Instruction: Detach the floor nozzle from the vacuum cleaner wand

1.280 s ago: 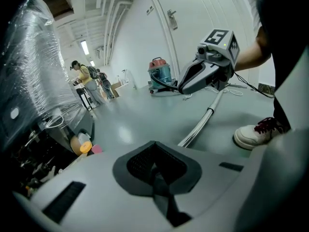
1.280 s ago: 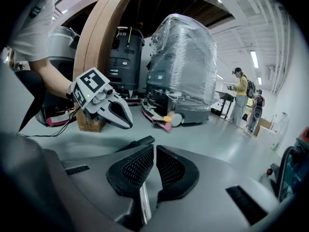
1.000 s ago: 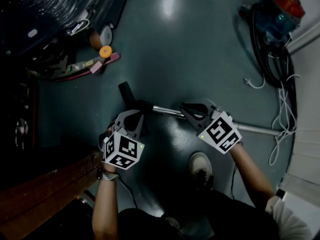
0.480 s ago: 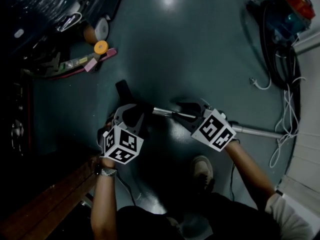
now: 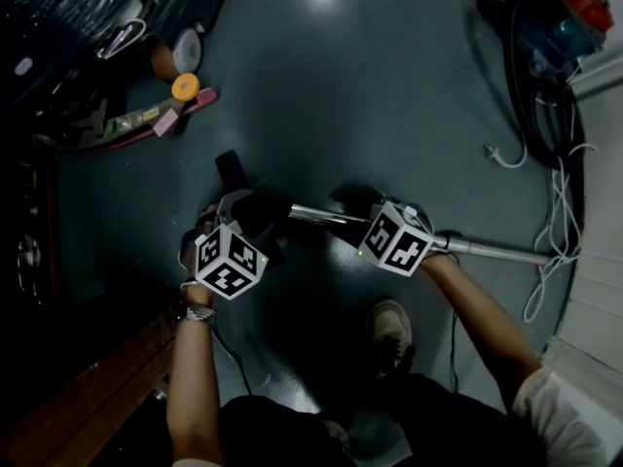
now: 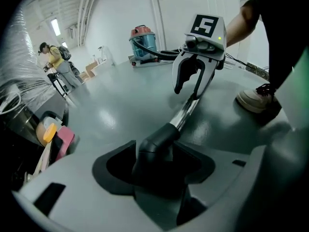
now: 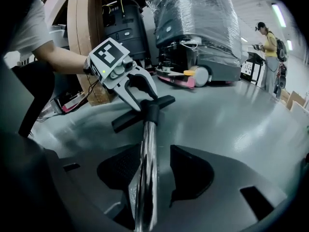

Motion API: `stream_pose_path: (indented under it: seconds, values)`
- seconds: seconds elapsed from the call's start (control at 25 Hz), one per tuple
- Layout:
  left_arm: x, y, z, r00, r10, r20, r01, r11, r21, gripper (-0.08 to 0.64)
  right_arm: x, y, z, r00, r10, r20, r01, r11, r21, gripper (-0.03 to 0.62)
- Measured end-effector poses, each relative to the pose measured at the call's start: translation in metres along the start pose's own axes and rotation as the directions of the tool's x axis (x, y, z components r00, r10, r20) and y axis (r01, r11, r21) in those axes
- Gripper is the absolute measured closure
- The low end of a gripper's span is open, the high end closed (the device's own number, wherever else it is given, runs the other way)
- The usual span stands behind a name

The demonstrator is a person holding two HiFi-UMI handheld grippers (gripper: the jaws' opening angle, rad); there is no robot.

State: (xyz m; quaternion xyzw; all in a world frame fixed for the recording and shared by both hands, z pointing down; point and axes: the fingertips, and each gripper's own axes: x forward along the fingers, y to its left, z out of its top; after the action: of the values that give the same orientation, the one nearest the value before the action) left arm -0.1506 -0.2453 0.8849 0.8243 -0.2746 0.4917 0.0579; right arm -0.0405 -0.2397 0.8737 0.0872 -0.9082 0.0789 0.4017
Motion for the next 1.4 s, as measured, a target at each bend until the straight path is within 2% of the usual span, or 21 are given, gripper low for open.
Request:
stream_pose_path:
  seconds: [0.32,0.44,0.52,0.64,0.76,1.04,1.08,1.12,1.24,1.32,1.4]
  values:
    - [0.015,-0.002,-0.006,0.996,0.025,-0.083,-0.021,0.998,0.055,0.299,0.01,0.001,-0.018,0.999,0.012,-0.049,-0.012,1.0,-0.017,0.371]
    - [0.021,-0.001,-0.011,0.993,0.032,-0.111,-0.028,0.999,0.041,0.299,0.01,0.0,-0.018,0.999,0.016,-0.047,-0.017,1.0,-0.005,0.364]
    - [0.023,0.0,-0.012,0.992,0.036,-0.117,-0.033,0.999,0.034,0.298,0.008,0.001,-0.017,0.998,0.022,-0.059,-0.024,0.999,-0.033,0.362]
    - [0.027,0.0,-0.012,0.991,0.045,-0.125,-0.04,0.998,0.049,0.298,0.007,0.007,-0.021,0.995,0.044,-0.09,-0.051,0.996,-0.069,0.362]
    - [0.029,0.0,-0.012,0.99,0.045,-0.133,-0.038,0.998,0.056,0.295,0.013,0.01,-0.03,0.992,0.053,-0.115,-0.061,0.996,-0.067,0.362]
    - [0.034,0.0,-0.012,0.991,0.043,-0.126,-0.04,0.999,0.027,0.287,0.025,0.007,-0.043,0.987,0.052,-0.154,-0.055,0.998,-0.019,0.364]
    - [0.034,0.0,-0.011,0.991,0.045,-0.127,-0.042,0.999,0.026,0.287,0.025,0.008,-0.042,0.986,0.058,-0.156,-0.062,0.998,-0.021,0.377]
    - [0.033,-0.001,-0.011,0.991,0.045,-0.128,-0.043,0.999,0.024,0.287,0.025,0.01,-0.042,0.985,0.065,-0.157,-0.07,0.997,-0.025,0.421]
    - [0.031,-0.003,-0.013,0.991,0.046,-0.129,-0.045,0.999,0.014,0.288,0.025,0.015,-0.041,0.986,0.065,-0.156,-0.07,0.997,-0.029,0.428]
    - [0.029,-0.005,-0.015,0.991,0.051,-0.121,-0.052,0.999,-0.011,0.288,0.024,0.018,-0.041,0.986,0.061,-0.157,-0.068,0.997,-0.036,0.428]
    - [0.024,-0.008,-0.016,0.994,0.047,-0.101,-0.055,0.996,-0.071,0.289,0.02,0.021,-0.038,0.987,0.057,-0.15,-0.065,0.997,-0.044,0.428]
